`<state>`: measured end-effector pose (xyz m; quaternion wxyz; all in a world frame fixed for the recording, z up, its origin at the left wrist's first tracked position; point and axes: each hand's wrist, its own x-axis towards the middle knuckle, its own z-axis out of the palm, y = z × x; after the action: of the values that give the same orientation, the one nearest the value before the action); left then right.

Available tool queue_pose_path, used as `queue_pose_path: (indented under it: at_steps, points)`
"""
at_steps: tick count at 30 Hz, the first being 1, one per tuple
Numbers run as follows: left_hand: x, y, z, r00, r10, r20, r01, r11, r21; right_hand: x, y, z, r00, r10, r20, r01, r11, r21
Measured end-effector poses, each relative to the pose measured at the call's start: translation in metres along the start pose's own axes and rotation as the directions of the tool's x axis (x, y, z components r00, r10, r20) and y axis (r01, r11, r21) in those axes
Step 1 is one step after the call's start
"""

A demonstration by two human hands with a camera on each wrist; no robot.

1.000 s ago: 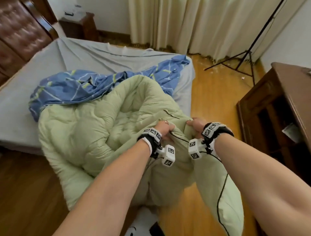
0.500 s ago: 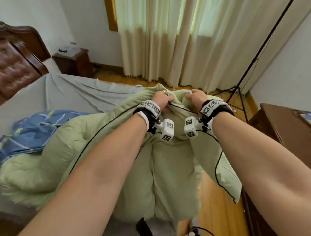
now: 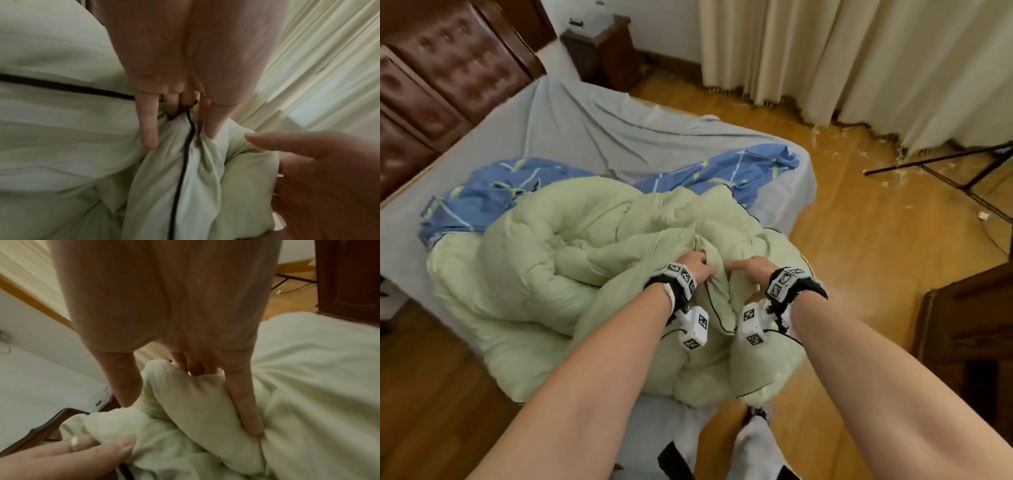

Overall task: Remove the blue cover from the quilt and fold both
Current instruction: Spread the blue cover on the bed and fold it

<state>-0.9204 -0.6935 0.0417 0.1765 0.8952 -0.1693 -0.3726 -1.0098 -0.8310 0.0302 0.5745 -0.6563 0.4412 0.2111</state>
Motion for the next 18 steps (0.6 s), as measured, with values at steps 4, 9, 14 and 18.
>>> queue_pose_path:
  at_steps: [4,9,14,18]
  points:
    - [0.001,0.013,0.019,0.997,-0.061,0.042,0.056,0.992,0.111,0.002,0.019,-0.005,0.997,0.013,0.079,-0.011,1.000,-0.029]
    - [-0.036,0.006,0.016,0.997,-0.054,0.052,0.051,0.997,0.061,-0.025,0.023,0.004,0.999,0.033,0.015,-0.030,0.984,-0.177]
    - [-0.103,-0.055,-0.027,0.990,-0.063,-0.124,0.019,0.945,-0.328,-0.075,-0.015,0.070,0.869,-0.141,-0.475,0.011,0.964,-0.267]
    - [-0.185,-0.163,-0.064,0.949,-0.089,-0.303,-0.027,0.933,-0.359,-0.129,-0.034,0.184,0.873,-0.356,-0.334,0.244,0.911,-0.333]
